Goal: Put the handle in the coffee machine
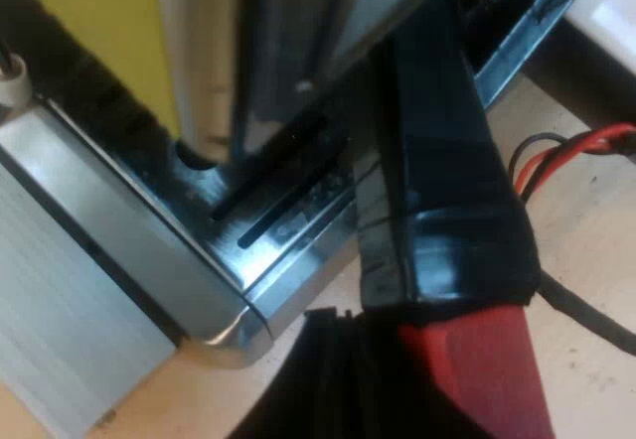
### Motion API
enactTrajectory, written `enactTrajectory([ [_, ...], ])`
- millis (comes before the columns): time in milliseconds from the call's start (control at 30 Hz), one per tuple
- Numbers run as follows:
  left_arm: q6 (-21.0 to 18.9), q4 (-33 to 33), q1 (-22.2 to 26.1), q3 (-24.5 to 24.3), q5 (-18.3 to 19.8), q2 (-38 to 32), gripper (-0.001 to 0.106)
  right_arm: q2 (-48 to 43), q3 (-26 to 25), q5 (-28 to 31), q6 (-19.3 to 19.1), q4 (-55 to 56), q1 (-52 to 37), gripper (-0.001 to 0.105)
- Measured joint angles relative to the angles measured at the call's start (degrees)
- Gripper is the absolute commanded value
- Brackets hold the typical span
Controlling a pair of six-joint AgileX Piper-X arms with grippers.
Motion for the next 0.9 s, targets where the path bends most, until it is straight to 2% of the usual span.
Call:
enactTrajectory([
  [167,-2.1,0.1,-2.1,0.0,-1.4,0.0,0.000,0.0,0.1,0.9,0.1,-0.1,0.0,0.045],
  [267,-3.4,0.0,-3.9,0.0,-4.1,0.0,0.000,0.0,0.1,1.2,0.1,-0.1,-0.1,0.045],
  [467,-4.0,0.0,-4.2,0.0,-4.6,-0.2,0.000,0.0,0.2,1.5,0.1,0.2,-0.1,0.045],
  [667,-3.8,0.0,-4.4,0.0,-5.0,-1.4,0.000,-1.2,0.1,2.8,0.9,5.1,0.5,0.045],
  [767,-3.5,0.3,-4.4,0.0,-5.0,-2.2,0.000,-2.5,0.3,2.8,4.1,10.0,0.6,0.045],
  [800,-3.5,0.3,-4.5,0.0,-5.0,-2.2,0.000,-3.0,0.4,2.4,6.8,11.7,0.6,0.045],
  [900,-3.4,0.6,-4.5,0.0,-4.4,-2.2,0.000,-4.1,1.5,0.6,8.6,14.1,1.0,0.045],
])
